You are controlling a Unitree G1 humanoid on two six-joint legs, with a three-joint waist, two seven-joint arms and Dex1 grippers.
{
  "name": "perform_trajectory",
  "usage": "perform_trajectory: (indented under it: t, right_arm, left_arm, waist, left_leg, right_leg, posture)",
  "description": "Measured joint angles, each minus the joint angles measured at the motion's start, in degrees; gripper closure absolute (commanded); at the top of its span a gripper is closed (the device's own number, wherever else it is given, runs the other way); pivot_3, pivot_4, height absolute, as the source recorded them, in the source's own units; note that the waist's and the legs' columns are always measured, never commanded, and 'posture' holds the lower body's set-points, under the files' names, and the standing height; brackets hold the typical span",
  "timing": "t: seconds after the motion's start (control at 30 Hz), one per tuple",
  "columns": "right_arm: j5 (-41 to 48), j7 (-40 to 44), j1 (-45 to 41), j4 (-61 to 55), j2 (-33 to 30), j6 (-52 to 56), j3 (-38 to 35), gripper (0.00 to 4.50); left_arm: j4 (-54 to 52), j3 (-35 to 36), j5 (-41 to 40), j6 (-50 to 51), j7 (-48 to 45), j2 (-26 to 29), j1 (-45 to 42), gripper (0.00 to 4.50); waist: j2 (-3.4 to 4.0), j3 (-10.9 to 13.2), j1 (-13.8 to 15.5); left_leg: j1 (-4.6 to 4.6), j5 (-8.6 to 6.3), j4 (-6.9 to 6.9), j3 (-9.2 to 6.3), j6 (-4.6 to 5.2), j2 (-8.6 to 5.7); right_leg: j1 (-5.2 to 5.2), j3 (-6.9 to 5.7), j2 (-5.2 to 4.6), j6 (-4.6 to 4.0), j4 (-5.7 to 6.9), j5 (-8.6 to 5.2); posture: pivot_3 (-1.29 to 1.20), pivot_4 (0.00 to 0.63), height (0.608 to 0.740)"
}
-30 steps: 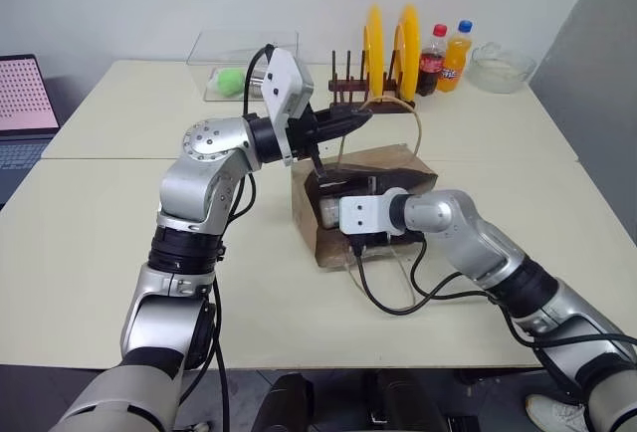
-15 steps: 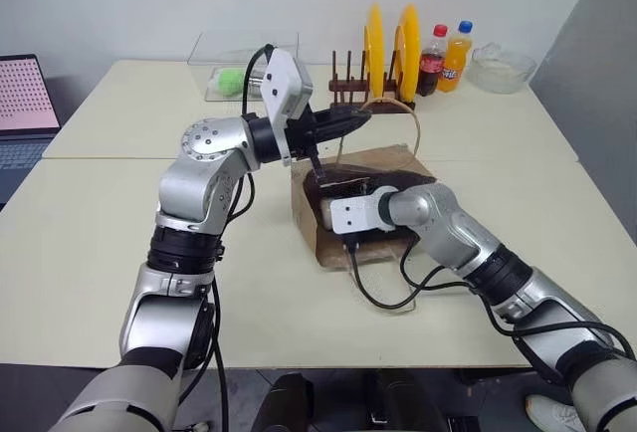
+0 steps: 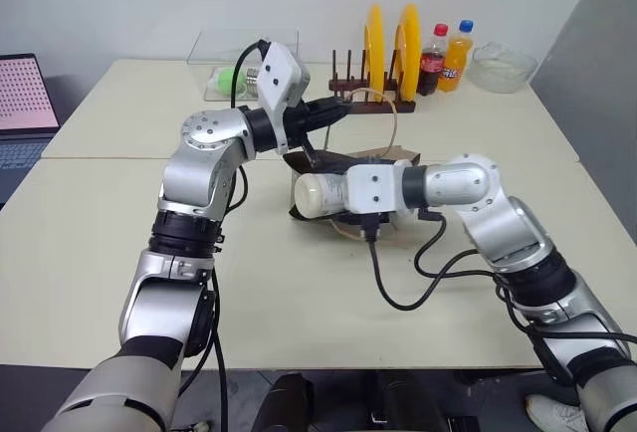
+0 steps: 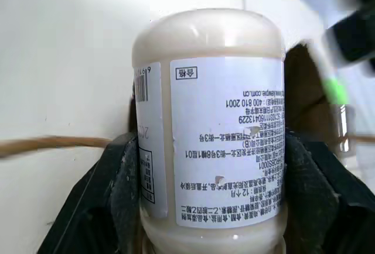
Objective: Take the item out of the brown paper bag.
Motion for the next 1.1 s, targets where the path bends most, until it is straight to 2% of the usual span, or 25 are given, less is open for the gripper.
perform_trajectory:
  t: [0.23,0.4,0.53,0.63,0.83,1.1]
  right_arm:
    - [9.9,-0.3,-0.9,-2.7,-0.7,-1.4,-9.4,1.5]
    - [12.1,-2.3,-3.3,-3.6,-3.8,-1.4,-14.7,1.5]
    - [11.0,-4.5,-3.9,-0.1,-11.3,-2.7,-19.6,1.5]
    - [7.1,-6.3,1.4,7.9,-18.7,-7.7,-22.4,1.5]
    - [1.9,-7.0,9.3,23.4,-20.9,-13.6,-19.2,1.5]
    - [-1.7,-3.5,8.8,34.9,-18.5,-14.9,-10.6,1.5]
  left_arm:
    - [4.7,-0.6,2.2,-0.9,2.0,-0.9,-2.0,4.5]
    - [5.9,-0.6,2.7,-1.4,2.0,-1.3,-2.0,4.5]
    - [6.1,-0.7,2.9,-1.7,1.9,-1.7,-2.1,4.5]
    - [6.4,-0.8,3.0,-2.3,1.9,-1.7,-2.1,4.5]
    - [6.8,-1.2,3.2,-3.0,1.7,-1.9,-2.1,4.5]
    - [6.9,-1.6,3.3,-3.8,0.8,-1.8,-2.1,4.5]
  waist:
    - [0.0,0.0,0.0]
    - [0.0,0.0,0.1]
    - [0.0,0.0,0.4]
    - [-0.02,0.0,0.8]
    - [0.01,0.0,-0.3]
    - [0.02,0.0,-1.1]
  left_leg:
    - [-0.01,0.01,-0.01,0.01,-0.03,0.0]
    - [-0.01,0.02,-0.01,0.01,-0.04,-0.01]
    - [-0.03,-0.02,0.0,0.03,0.04,-0.02]
    - [-0.03,-0.04,0.0,0.12,0.06,-0.03]
    - [0.08,-0.03,-0.08,0.57,0.07,0.08]
    - [0.21,-0.02,0.01,0.6,0.08,0.07]
  right_leg:
    - [-0.01,0.02,0.0,0.0,0.01,0.0]
    - [-0.01,0.01,-0.02,-0.01,0.0,0.0]
    - [0.01,0.01,-0.03,-0.01,-0.04,0.0]
    - [0.07,0.03,-0.06,0.0,-0.12,0.0]
    - [-0.06,0.32,-0.03,0.0,0.04,0.01]
    - [-0.09,0.36,-0.03,0.02,0.43,0.0]
  posture:
    - [0.0,0.15,0.74]
    - [0.0,0.15,0.74]
    - [0.0,0.15,0.74]
    - [0.0,0.15,0.74]
    - [0.0,0.15,0.74]
    - [0.0,0.15,0.74]
